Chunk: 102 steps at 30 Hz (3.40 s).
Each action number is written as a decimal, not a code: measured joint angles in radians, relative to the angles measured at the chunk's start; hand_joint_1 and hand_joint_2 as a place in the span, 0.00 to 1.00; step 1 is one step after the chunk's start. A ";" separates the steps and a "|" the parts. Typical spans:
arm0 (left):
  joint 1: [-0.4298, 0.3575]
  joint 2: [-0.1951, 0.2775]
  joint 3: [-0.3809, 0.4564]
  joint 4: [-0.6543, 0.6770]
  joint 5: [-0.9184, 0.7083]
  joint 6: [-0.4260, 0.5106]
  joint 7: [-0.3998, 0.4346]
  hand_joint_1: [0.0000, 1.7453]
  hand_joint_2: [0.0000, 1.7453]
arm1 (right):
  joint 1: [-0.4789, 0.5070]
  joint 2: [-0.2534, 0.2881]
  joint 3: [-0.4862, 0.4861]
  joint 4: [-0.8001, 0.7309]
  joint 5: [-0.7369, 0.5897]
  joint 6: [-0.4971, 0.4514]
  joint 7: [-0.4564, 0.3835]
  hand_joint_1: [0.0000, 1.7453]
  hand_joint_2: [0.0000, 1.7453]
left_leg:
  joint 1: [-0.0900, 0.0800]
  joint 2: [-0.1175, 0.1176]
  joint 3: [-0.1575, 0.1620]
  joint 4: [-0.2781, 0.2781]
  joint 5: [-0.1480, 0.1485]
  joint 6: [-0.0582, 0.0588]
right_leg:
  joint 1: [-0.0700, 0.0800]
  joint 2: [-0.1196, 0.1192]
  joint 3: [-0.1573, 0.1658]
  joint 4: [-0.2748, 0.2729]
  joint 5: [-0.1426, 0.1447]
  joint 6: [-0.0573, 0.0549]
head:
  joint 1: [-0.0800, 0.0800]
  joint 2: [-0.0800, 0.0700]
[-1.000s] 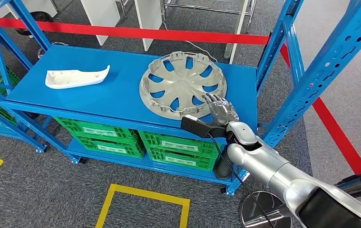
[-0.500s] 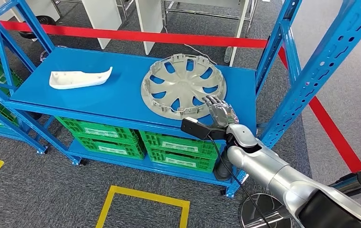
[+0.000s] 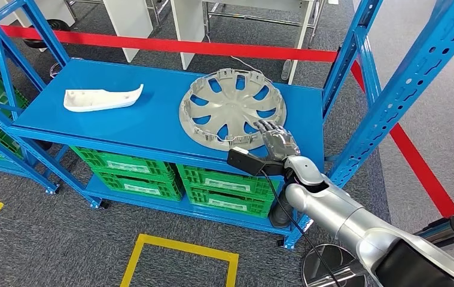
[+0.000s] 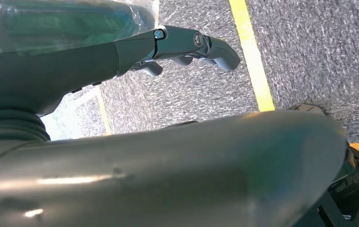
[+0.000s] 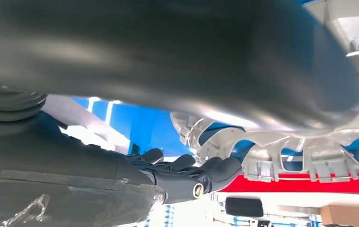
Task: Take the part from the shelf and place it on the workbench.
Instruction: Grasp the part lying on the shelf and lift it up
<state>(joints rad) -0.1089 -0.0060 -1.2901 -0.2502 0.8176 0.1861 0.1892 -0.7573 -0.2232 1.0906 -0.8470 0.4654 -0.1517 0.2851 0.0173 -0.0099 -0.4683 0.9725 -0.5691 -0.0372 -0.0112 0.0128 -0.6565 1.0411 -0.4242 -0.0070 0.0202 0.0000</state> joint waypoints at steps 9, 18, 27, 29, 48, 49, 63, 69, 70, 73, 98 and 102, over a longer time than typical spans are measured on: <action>0.001 0.000 0.000 0.000 -0.001 -0.023 0.004 0.00 0.00 | 0.001 -0.011 0.000 -0.020 0.000 0.017 0.029 0.00 0.00 | -0.007 0.000 -0.005 0.014 -0.004 0.017 | -0.008 0.000 0.001 -0.004 0.006 0.015 | 0.000 0.000; 0.002 -0.007 0.000 0.000 -0.006 -0.034 0.006 0.00 0.00 | 0.012 -0.052 0.001 -0.049 -0.001 0.036 0.059 0.00 0.00 | 0.001 0.003 0.021 -0.019 0.014 0.046 | -0.011 -0.006 -0.106 0.223 -0.083 0.051 | 0.010 0.000; 0.003 -0.017 0.000 0.000 0.001 -0.038 0.006 0.00 0.00 | 0.030 -0.079 0.002 -0.073 -0.012 0.049 0.074 0.00 0.00 | 0.013 0.000 0.042 0.003 -0.043 -0.009 | -0.004 -0.006 -0.044 0.025 0.008 0.008 | 0.015 0.000; 0.001 -0.018 0.000 0.000 0.003 -0.038 0.006 0.00 0.00 | 0.028 -0.086 0.001 -0.080 -0.014 0.050 0.078 0.00 0.00 | 0.013 0.001 0.026 0.047 -0.050 -0.015 | -0.007 -0.006 -0.031 0.021 -0.003 -0.005 | 0.012 0.000; 0.002 -0.025 0.000 0.002 0.019 -0.023 -0.001 0.00 0.00 | 0.039 -0.113 0.006 -0.118 -0.030 0.036 0.094 0.00 0.00 | -0.028 0.000 -0.121 0.039 0.077 0.034 | 0.009 -0.005 0.057 -0.011 -0.051 -0.001 | 0.000 0.000; 0.002 -0.025 0.000 0.002 0.019 -0.024 -0.001 0.00 0.00 | 0.037 -0.113 0.006 -0.118 -0.030 0.035 0.094 0.00 0.00 | -0.028 0.000 -0.121 0.039 0.077 0.036 | 0.009 -0.005 0.058 -0.014 -0.050 0.000 | -0.001 0.000; 0.002 -0.031 0.000 0.002 0.025 -0.019 0.000 0.00 0.00 | 0.040 -0.117 -0.023 -0.108 -0.084 -0.023 0.137 0.00 0.00 | -0.027 0.000 -0.119 0.039 0.077 0.042 | 0.009 -0.005 0.063 -0.021 -0.048 0.006 | -0.001 0.000; 0.002 -0.025 0.000 0.002 0.016 -0.005 0.014 0.00 0.00 | 0.050 -0.128 -0.050 -0.081 -0.100 -0.036 0.193 0.00 0.00 | -0.026 0.000 -0.118 0.039 0.077 0.042 | 0.010 -0.005 0.063 -0.021 -0.048 0.006 | -0.001 0.000; 0.001 -0.022 0.000 0.002 0.012 0.000 0.016 0.00 0.00 | 0.053 -0.130 -0.055 -0.072 -0.103 -0.042 0.199 0.00 0.00 | -0.026 0.000 -0.118 0.039 0.076 0.042 | 0.010 -0.005 0.063 -0.021 -0.048 0.006 | -0.001 0.000; -0.001 -0.011 0.000 0.002 0.000 0.015 0.016 0.00 0.00 | 0.065 -0.132 -0.073 -0.042 -0.117 -0.067 0.197 0.00 0.00 | -0.026 0.000 -0.118 0.039 0.076 0.042 | 0.011 -0.005 0.063 -0.021 -0.048 0.006 | -0.001 0.000; -0.019 0.021 -0.004 -0.003 -0.034 0.015 0.020 0.00 0.00 | 0.065 -0.064 -0.148 0.116 -0.036 -0.096 -0.020 0.00 0.00 | -0.026 0.000 -0.117 0.038 0.077 0.041 | 0.011 -0.005 0.064 -0.021 -0.048 0.006 | -0.001 0.000; -0.019 0.021 -0.005 -0.003 -0.043 0.014 0.020 0.00 0.00 | 0.048 -0.041 -0.145 0.116 0.001 -0.089 -0.041 0.00 0.00 | -0.025 0.000 -0.117 0.038 0.077 0.041 | 0.011 -0.005 0.065 -0.021 -0.048 0.006 | -0.001 0.000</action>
<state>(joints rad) -0.1282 0.0153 -1.2955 -0.2537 0.7749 0.2003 0.2094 -0.7089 -0.2644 0.9457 -0.7313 0.4662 -0.2411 0.2437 -0.0081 -0.0102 -0.5856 1.0107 -0.4922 0.0041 -0.0001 0.0073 -0.5917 1.0205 -0.4719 -0.0007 0.0195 0.0000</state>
